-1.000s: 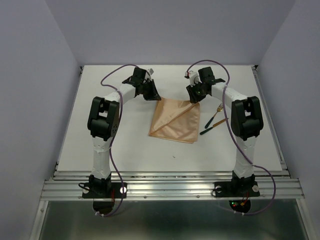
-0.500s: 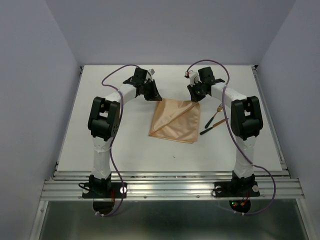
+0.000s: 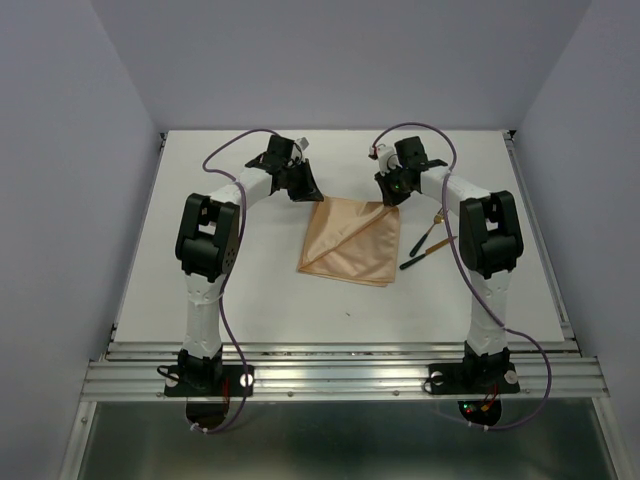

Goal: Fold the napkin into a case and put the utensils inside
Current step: Smooth out the upper triangle-folded napkin at the center of the board.

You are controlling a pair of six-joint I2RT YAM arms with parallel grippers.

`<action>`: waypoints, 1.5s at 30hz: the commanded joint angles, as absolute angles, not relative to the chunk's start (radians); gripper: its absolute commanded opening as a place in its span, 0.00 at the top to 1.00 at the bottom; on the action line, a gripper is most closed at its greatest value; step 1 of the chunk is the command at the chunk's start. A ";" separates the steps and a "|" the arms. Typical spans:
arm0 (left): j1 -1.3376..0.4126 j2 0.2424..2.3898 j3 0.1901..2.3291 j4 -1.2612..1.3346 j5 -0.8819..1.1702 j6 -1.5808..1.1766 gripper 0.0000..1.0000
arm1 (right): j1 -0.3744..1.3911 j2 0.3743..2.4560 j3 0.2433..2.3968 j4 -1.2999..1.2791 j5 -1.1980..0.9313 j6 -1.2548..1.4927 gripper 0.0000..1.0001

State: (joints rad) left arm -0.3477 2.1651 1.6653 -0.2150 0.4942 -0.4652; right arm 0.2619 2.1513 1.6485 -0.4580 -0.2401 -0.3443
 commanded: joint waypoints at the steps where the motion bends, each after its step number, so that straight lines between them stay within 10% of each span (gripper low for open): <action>1: -0.354 2.131 1.700 -0.212 0.509 -0.462 1.00 | 0.258 2.138 1.657 -0.399 -0.221 -0.350 0.87; 5: -0.354 2.129 1.697 -0.212 0.508 -0.462 1.00 | 0.258 2.117 1.643 -0.380 -0.212 -0.347 0.99; 45: -0.354 2.083 1.637 -0.196 0.495 -0.469 1.00 | 0.206 1.887 1.332 -0.253 -0.336 -0.469 0.99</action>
State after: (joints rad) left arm -0.3477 2.1639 1.6493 -0.2131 0.4923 -0.4698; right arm 0.2188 1.9427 1.3437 -0.2783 -0.2962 -0.4374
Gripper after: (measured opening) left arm 0.087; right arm 0.014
